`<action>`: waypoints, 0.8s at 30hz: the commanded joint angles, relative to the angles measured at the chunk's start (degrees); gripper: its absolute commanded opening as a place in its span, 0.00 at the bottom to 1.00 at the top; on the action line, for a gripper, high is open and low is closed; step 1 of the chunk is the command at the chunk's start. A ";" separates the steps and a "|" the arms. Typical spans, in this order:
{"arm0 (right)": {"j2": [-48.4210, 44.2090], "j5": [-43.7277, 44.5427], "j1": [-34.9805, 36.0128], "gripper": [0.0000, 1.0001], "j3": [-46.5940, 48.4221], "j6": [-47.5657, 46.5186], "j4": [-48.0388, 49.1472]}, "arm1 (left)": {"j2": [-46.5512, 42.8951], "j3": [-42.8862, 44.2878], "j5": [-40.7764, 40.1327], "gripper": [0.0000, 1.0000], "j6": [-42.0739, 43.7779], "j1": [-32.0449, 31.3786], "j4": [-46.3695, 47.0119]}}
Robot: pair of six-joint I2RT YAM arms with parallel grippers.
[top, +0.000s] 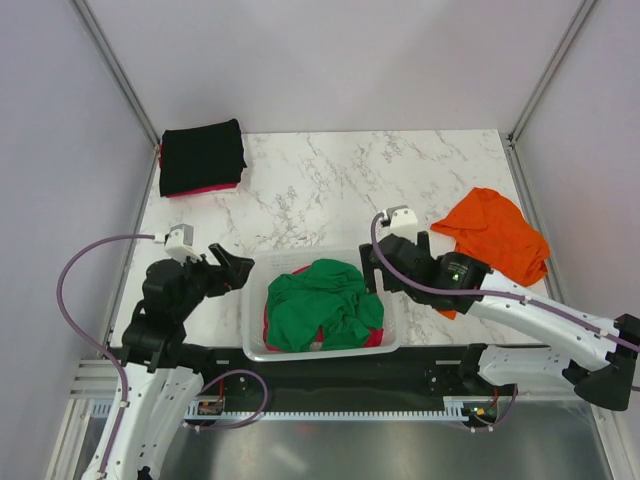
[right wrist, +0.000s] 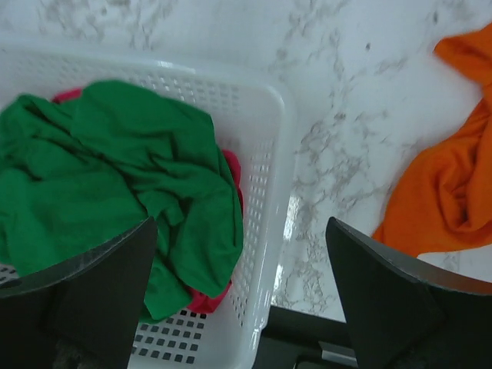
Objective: Fold and stack the t-shirts
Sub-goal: Flatten the tshirt out
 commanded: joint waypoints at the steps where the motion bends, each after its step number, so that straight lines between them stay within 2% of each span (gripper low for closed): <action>1: -1.54 -7.45 -0.05 0.98 -5.57 5.93 4.46 | -0.38 1.29 1.20 0.91 2.50 -0.07 0.39; 8: 3.55 -8.49 -0.05 0.98 -13.93 6.02 7.97 | -2.83 1.55 2.34 0.91 2.24 -0.07 0.39; 14: 8.82 -11.39 -0.14 0.77 -19.48 6.73 13.34 | -6.26 1.11 2.16 0.91 1.45 -0.07 0.65; 16: 9.62 -12.71 -0.14 0.67 -20.01 6.81 14.57 | -6.62 1.11 2.34 0.91 1.45 -0.07 0.74; 17: 9.71 -13.50 -0.22 0.51 -20.18 6.90 15.18 | -6.70 1.11 2.25 0.91 1.45 -0.07 0.74; 19: 9.36 -15.95 -0.14 0.33 -20.10 7.25 17.20 | -6.79 1.29 2.25 0.91 1.54 -0.07 0.83; 20: 9.36 -16.92 -0.14 0.19 -19.83 7.69 18.17 | -7.05 1.38 2.25 0.91 1.80 -0.07 0.74; 23: 11.28 -20.44 -0.05 0.04 -16.42 8.13 21.16 | -7.67 3.48 0.24 0.91 2.76 -0.07 -1.36; 24: 13.99 -20.71 -0.14 0.01 -13.18 8.05 21.43 | -8.02 6.36 -1.42 0.92 2.68 -0.07 -5.03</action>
